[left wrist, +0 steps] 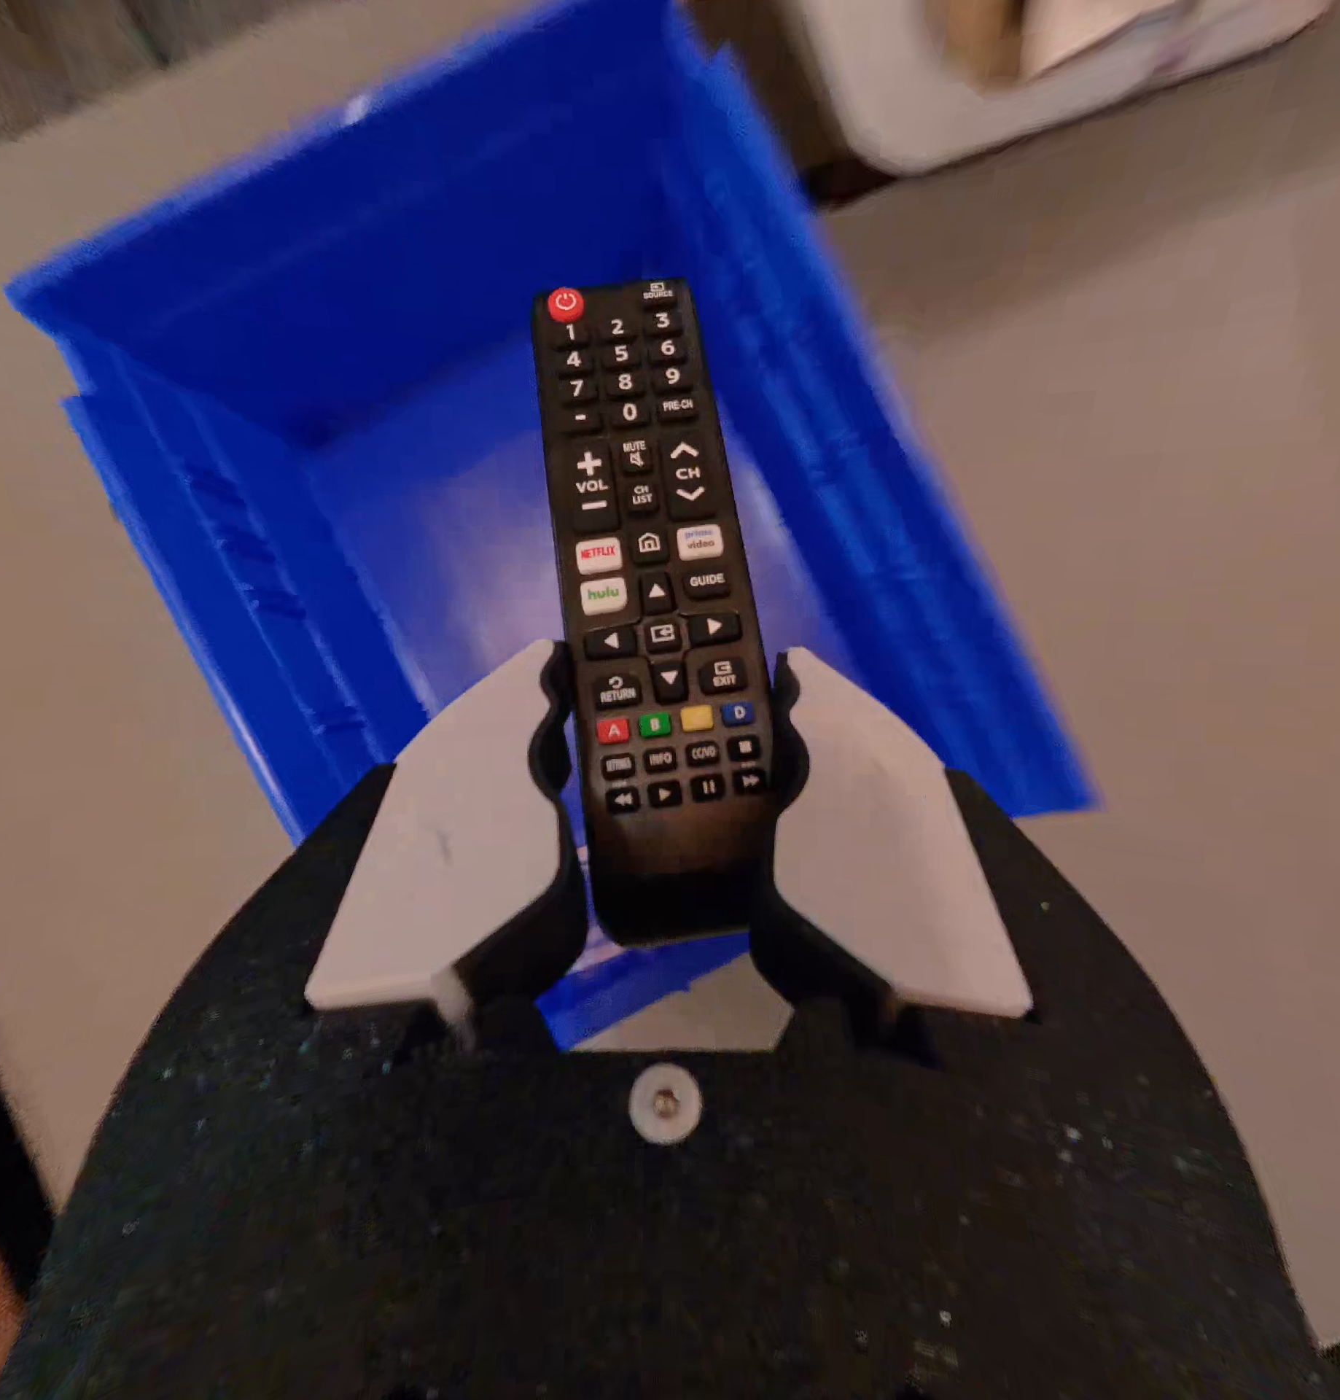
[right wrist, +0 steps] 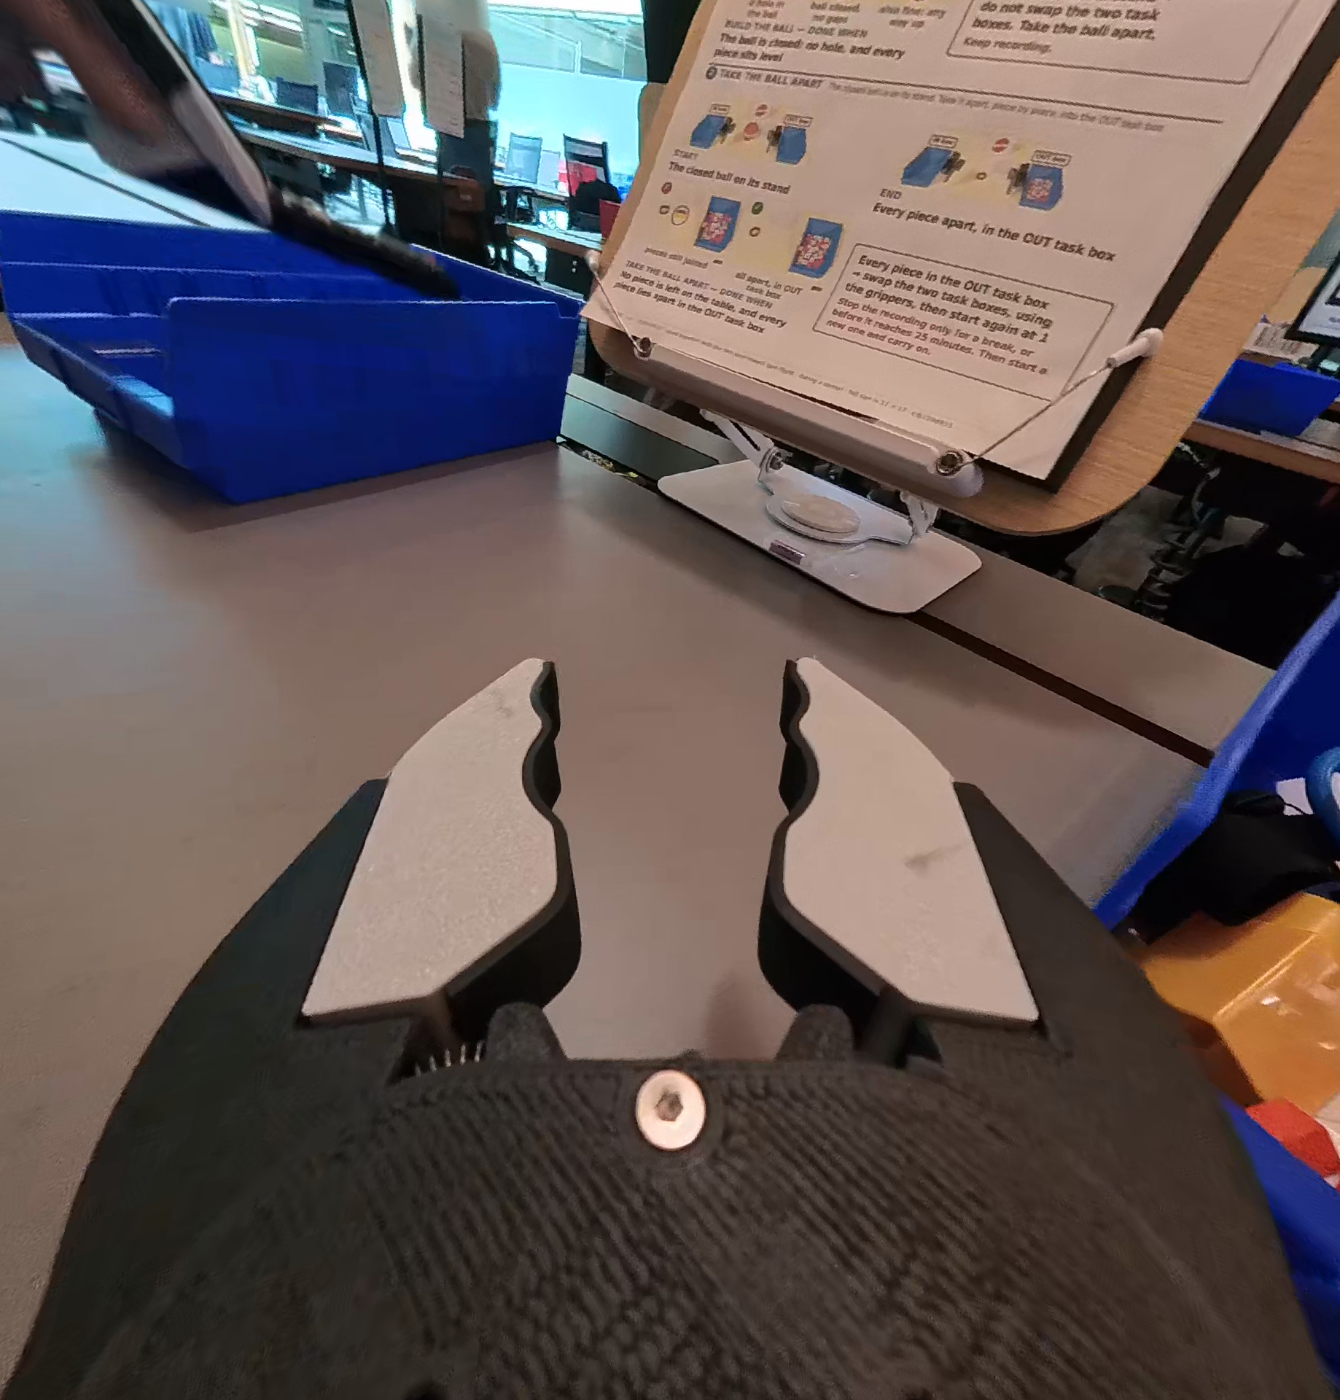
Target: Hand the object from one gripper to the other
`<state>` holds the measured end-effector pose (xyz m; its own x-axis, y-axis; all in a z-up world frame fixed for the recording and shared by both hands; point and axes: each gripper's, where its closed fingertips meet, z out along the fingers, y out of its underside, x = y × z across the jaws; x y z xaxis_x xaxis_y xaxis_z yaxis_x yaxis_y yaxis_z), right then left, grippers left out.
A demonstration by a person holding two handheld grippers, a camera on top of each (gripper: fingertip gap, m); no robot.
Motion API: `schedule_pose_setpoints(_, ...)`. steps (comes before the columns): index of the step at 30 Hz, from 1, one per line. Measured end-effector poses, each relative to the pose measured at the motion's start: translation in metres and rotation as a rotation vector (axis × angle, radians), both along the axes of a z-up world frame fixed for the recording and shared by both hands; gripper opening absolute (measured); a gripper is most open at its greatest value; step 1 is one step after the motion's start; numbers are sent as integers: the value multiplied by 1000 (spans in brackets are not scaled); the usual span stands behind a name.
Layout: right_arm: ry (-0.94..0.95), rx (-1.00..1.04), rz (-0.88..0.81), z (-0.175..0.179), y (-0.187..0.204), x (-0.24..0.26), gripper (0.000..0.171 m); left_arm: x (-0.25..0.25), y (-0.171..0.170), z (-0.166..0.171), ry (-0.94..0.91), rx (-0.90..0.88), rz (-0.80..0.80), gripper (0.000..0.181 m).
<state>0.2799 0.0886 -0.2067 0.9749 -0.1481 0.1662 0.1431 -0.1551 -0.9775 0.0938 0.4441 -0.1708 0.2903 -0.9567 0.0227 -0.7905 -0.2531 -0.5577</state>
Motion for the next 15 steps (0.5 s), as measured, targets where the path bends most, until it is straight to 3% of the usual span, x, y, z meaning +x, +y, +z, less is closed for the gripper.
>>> schedule_pose_setpoints(1,6,4,14,0,1,-3,57,0,-15,18,-88,-22,-25,50)
schedule_pose_setpoints(5,77,87,166,14,6,-32,64,3,-102,87,-499,-193,-217,50)
schedule_pose_setpoints(7,154,176,307,29,7,-56,69,9,-157,98,-629,-283,-359,50)
schedule_pose_setpoints(11,418,409,541,74,-3,-90,78,31,-263,80,-781,-494,-645,50)
schedule_pose_setpoints(15,562,530,588,91,-12,-86,78,60,-330,37,-794,-610,-832,50)
